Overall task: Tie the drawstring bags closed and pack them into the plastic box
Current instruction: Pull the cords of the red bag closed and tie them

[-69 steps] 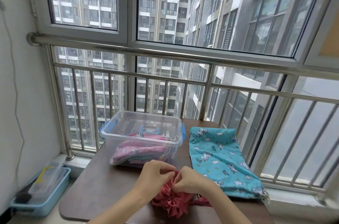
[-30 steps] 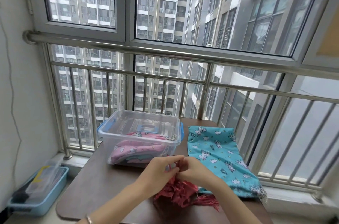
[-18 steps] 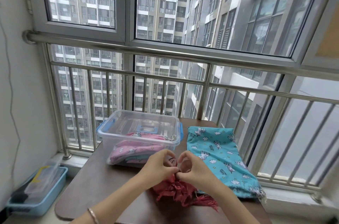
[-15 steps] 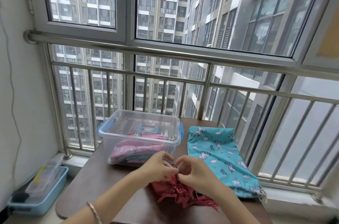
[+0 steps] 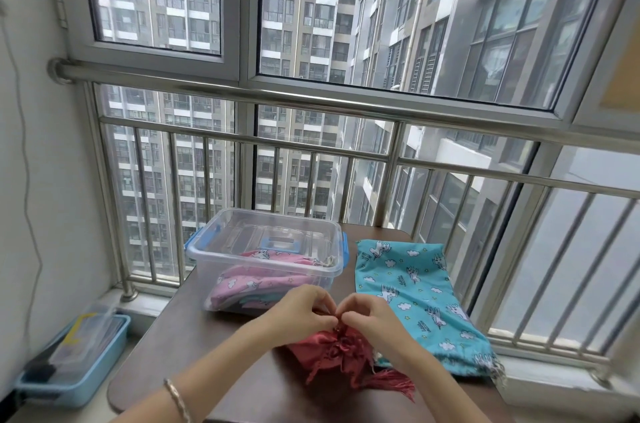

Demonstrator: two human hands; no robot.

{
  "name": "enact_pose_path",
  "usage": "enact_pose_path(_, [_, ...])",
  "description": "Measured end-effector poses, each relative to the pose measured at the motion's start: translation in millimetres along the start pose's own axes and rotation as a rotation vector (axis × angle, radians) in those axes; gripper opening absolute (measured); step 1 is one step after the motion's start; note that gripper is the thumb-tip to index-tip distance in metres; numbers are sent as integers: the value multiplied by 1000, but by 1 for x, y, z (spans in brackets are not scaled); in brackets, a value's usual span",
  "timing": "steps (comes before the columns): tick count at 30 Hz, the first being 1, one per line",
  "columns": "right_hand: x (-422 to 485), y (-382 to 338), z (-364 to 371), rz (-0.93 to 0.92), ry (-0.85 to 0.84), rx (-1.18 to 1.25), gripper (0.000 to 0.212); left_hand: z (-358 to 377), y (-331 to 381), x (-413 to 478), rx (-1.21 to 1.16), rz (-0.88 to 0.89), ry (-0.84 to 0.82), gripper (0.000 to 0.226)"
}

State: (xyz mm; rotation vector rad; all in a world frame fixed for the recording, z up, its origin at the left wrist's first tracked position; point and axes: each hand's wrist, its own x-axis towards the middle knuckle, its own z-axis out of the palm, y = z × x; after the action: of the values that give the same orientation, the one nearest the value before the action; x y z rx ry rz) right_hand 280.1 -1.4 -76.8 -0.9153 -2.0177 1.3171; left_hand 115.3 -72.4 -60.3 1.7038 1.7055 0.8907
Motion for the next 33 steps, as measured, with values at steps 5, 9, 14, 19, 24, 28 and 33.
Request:
enact_pose_path(5, [6, 10, 0, 123, -20, 487, 34, 2, -2, 1, -20, 5, 23, 9])
enact_pose_path(9, [3, 10, -5, -33, 36, 176, 26, 7, 1, 0, -348, -159, 0, 10])
enact_pose_path(14, [2, 9, -2, -130, 101, -16, 16, 7, 7, 2, -533, -252, -42, 16])
enact_pose_path(19, [-3, 5, -5, -153, 91, -85, 31, 6, 10, 3, -512, -260, -26, 11])
enact_pose_path(24, [-3, 7, -13, -153, 69, -184, 10, 7, 3, 3, -417, -240, -53, 14])
enact_pose_path(28, [-2, 9, -24, -65, 43, -316, 15, -1, 1, 2, -154, -153, -21, 21])
enact_pose_path(33, [-4, 12, -49, 36, -16, -569, 16, -11, -15, -1, -46, -130, -31, 31])
